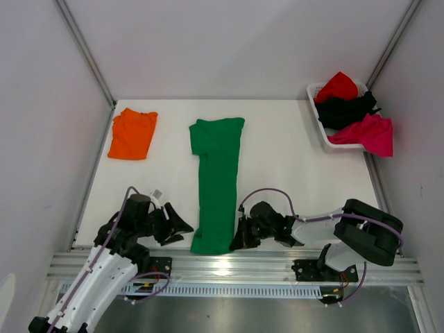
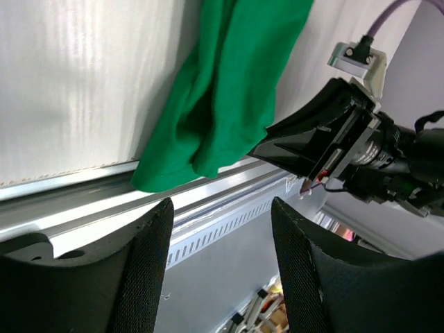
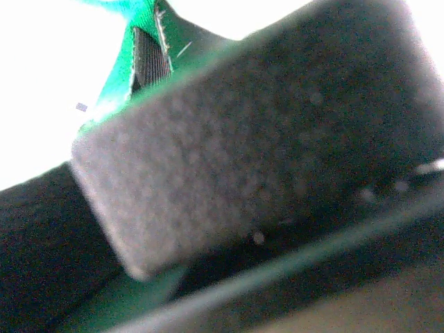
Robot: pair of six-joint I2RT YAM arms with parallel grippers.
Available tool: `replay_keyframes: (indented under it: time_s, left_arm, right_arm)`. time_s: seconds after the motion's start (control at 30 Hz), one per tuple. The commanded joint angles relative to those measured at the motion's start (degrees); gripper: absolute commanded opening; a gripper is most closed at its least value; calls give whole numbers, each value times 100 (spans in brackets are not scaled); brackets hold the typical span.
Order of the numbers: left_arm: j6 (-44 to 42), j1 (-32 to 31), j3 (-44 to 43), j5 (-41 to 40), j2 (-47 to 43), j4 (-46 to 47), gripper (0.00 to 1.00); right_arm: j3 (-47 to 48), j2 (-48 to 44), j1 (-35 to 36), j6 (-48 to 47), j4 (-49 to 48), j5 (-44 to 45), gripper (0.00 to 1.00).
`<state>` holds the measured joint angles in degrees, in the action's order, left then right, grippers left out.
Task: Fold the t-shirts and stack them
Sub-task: Fold the tshirt
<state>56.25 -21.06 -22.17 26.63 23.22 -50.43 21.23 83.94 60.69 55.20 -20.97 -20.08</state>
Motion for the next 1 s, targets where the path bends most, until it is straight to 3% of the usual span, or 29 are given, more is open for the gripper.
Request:
replay_keyframes:
  time_s: [0.0, 0.17, 0.27, 0.33, 0.67, 0.97]
  left_arm:
    - [-473, -152, -314, 342, 156, 770, 62]
    - [-537, -258, -235, 1078, 156, 2585, 63]
    - [-37, -276, 230, 1615, 42, 4078, 64]
    - [228, -337, 521, 1661, 16, 4541, 65]
    - [88, -1285, 1153, 730, 525, 4622, 64]
    - [430, -1445, 2111, 308, 25, 4376, 64]
  right_arm:
    - [-23, -176, -66, -27, -346, 4, 2]
    - [-23, -168, -136, -62, -355, -58, 2]
    - [-32, -168, -162, -53, -355, -49, 2]
    - [-58, -211, -171, -53, -355, -32, 1]
    - [12, -115, -312, -115, -346, -163, 1]
    - [-5, -62, -347, -97, -425, -198, 1]
